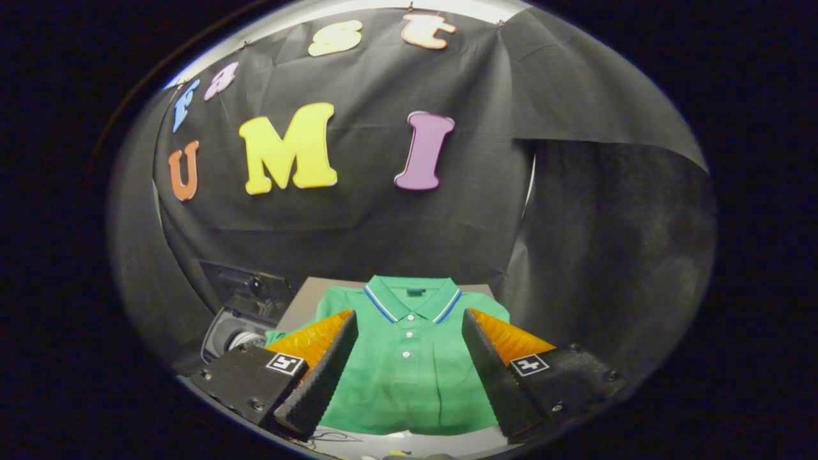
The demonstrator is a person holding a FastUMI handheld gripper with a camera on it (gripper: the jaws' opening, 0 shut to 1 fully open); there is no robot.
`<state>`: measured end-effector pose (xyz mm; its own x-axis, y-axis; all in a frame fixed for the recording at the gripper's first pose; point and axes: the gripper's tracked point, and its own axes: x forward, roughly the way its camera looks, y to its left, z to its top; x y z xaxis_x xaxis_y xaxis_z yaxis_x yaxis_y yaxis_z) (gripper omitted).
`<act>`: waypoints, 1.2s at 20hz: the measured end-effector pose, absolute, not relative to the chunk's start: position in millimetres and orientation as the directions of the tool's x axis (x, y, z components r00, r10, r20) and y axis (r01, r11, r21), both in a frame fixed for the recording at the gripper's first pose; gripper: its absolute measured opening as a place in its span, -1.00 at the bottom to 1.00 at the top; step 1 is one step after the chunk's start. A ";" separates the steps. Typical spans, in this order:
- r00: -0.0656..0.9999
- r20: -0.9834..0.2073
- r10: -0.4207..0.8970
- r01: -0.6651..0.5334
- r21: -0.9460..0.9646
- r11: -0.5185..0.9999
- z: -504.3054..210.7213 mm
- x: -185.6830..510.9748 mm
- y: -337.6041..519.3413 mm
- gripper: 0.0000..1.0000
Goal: Put the clothes into the washing machine and then close the washing machine lid.
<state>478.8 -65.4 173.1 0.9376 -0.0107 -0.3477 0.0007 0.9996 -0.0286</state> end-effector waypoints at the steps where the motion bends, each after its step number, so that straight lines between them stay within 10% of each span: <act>1: 0.929 -0.371 -0.013 0.002 -0.030 1.000 166.8 489.1 -65.8 1.00; 17: 0.775 -0.630 -0.050 0.011 -0.065 0.998 62.5 529.1 -70.8 0.97; 24: 0.795 -0.603 -0.068 0.007 -0.103 0.995 68.0 534.4 -74.7 -0.35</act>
